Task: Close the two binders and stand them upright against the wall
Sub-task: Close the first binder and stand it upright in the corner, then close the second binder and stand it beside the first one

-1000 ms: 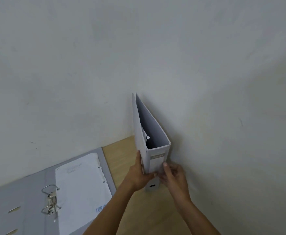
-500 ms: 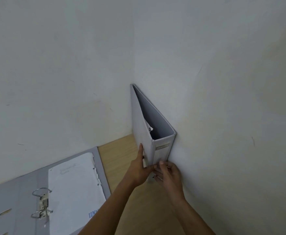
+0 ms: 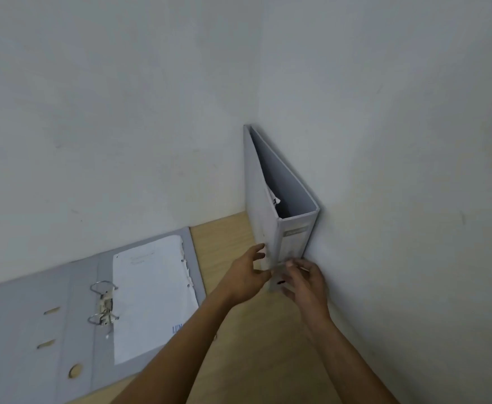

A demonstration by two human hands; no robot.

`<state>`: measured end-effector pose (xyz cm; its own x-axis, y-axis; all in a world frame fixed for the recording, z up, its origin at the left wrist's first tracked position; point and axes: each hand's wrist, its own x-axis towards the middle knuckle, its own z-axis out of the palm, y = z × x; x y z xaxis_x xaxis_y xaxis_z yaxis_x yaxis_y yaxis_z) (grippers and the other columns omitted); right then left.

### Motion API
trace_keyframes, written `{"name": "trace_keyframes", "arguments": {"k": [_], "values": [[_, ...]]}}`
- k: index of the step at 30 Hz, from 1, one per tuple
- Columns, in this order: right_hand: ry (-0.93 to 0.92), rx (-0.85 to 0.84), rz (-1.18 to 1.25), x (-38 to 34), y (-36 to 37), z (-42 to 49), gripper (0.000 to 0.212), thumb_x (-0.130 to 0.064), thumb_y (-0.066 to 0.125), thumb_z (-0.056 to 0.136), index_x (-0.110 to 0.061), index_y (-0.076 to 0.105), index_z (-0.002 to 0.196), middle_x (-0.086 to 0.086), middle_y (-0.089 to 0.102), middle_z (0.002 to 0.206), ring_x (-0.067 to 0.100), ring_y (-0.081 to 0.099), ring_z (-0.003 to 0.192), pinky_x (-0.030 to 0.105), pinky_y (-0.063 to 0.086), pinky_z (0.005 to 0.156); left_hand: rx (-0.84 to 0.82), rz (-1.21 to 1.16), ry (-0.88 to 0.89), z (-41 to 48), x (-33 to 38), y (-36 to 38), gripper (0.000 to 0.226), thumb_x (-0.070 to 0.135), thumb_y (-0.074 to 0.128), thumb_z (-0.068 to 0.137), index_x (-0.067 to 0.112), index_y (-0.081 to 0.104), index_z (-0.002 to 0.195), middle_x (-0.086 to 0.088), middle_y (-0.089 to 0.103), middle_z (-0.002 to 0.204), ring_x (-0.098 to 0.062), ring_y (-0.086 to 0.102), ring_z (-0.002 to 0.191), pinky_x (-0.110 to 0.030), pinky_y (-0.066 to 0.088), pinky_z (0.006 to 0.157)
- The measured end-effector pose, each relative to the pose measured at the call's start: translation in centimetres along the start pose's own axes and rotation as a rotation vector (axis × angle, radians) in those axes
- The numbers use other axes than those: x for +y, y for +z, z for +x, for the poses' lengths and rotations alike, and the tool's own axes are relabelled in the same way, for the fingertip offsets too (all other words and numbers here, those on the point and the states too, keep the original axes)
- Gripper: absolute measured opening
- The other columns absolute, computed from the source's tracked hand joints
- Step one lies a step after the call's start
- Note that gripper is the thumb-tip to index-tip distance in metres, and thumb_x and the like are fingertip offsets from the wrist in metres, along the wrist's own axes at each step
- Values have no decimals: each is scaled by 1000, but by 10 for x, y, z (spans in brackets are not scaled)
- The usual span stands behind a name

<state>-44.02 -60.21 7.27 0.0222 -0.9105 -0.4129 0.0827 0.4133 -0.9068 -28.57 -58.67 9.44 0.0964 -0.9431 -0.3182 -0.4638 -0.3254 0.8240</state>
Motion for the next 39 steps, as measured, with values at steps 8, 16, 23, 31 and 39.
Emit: {"name": "trace_keyframes", "arguments": {"k": [8, 16, 23, 31, 39], "values": [[-84, -85, -248, 19, 22, -36, 26, -23, 67, 95, -17, 59, 118, 3, 66, 116, 12, 66, 97, 42, 57, 88, 77, -111, -96, -75, -38, -38, 53, 28, 63, 97, 24, 47, 148, 2, 62, 140, -20, 70, 111, -34, 60, 87], [-28, -364, -492, 57, 115, -95, 20, -31, 67, 93, -26, 62, 112, -9, 66, 110, 16, 67, 107, 44, 55, 96, 227, -304, -265, -178, -144, -106, 44, 24, 61, 99, 25, 52, 142, 5, 66, 131, -15, 72, 106, -35, 61, 85], [62, -561, -700, 112, 215, -160, 20, -35, 65, 94, -28, 61, 112, -8, 66, 113, 18, 68, 105, 44, 54, 97, 397, -474, -433, -268, -257, -182, 41, 17, 61, 97, 22, 55, 138, 2, 67, 127, -18, 70, 108, -31, 57, 78], [71, -790, -888, 179, 338, -208, 32, -38, 62, 95, -24, 59, 123, -6, 62, 127, 11, 60, 109, 28, 48, 84, 552, -444, -616, -364, -361, -242, 42, 22, 62, 98, 19, 55, 139, -1, 59, 138, -14, 64, 108, -35, 57, 83], [-289, -1007, -1564, 233, 377, -209, 72, -37, 44, 101, -27, 11, 164, -9, -1, 173, 19, 1, 160, 42, 24, 124, 584, -240, -711, -379, -416, -294, 62, 17, 59, 98, 16, 35, 155, -10, 35, 162, -31, 37, 148, -42, 37, 114]]}}
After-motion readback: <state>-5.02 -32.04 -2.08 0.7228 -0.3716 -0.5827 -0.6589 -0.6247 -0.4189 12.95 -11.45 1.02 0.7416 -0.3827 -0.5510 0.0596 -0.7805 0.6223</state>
